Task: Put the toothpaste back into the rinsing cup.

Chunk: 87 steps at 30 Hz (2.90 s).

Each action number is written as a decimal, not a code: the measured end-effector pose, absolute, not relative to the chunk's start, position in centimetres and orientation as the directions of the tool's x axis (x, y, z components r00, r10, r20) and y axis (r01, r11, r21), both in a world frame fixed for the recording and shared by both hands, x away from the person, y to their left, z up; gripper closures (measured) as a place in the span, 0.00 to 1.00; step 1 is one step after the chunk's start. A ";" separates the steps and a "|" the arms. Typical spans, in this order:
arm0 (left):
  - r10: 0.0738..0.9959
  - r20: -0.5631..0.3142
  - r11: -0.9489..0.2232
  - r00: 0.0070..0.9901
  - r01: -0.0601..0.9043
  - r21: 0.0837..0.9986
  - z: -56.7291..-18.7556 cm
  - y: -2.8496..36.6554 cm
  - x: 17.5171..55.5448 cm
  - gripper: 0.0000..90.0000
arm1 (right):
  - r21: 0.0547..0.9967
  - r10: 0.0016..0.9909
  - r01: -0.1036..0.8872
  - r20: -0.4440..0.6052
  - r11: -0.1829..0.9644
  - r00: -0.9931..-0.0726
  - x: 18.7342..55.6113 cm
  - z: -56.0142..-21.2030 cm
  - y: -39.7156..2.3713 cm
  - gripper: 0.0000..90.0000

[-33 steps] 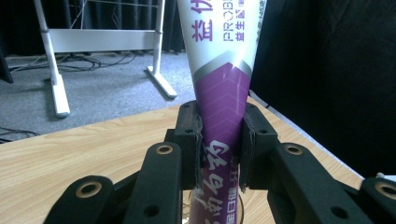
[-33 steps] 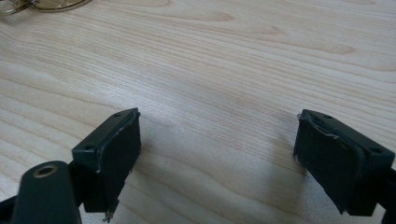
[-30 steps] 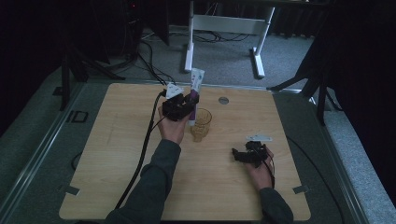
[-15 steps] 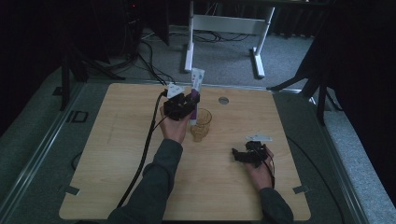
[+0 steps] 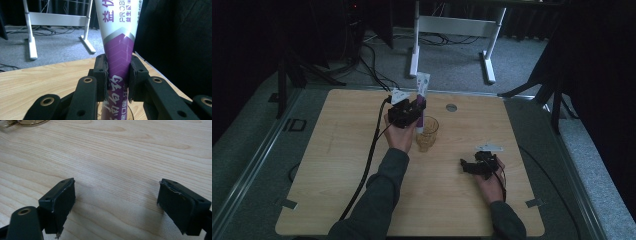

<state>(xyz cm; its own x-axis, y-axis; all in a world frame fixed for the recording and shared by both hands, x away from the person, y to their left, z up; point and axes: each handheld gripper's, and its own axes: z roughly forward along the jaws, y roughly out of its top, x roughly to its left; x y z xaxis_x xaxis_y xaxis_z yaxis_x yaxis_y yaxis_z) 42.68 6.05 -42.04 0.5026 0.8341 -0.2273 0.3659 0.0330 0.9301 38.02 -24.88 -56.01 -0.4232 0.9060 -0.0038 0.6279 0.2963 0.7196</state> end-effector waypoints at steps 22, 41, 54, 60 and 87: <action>0.836 -0.229 0.039 0.500 0.361 0.932 -42.1 5.4 43.5 0.80 | 0.720 0.907 0.628 -0.004 0.296 -0.422 38.0 -56.0 -24.9 0.16; 0.834 -0.260 0.074 0.486 0.369 0.926 -42.8 5.1 44.4 0.80 | 0.720 0.907 0.629 -0.002 0.294 -0.421 38.0 -56.0 -24.9 0.16; 0.840 -0.252 0.062 0.480 0.376 0.924 -43.5 4.6 45.0 0.80 | 0.720 0.906 0.627 -0.004 0.296 -0.424 38.0 -56.0 -24.9 0.16; 0.843 -0.255 0.063 0.474 0.383 0.922 -43.8 4.6 45.2 0.80 | 0.720 0.906 0.628 -0.003 0.296 -0.423 38.0 -56.0 -24.9 0.16; 0.862 -0.201 -0.010 0.465 0.412 0.911 -45.3 3.8 45.9 0.79 | 0.720 0.905 0.626 -0.005 0.298 -0.425 38.0 -56.0 -24.9 0.16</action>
<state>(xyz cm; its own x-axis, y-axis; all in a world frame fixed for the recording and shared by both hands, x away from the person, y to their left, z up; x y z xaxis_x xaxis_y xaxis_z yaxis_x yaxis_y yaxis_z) 45.95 3.85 -45.27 0.4650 0.8622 -0.2007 0.4119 -0.0101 0.9112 38.04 -24.87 -56.02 -0.4247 0.9053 -0.0053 0.6264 0.2981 0.7202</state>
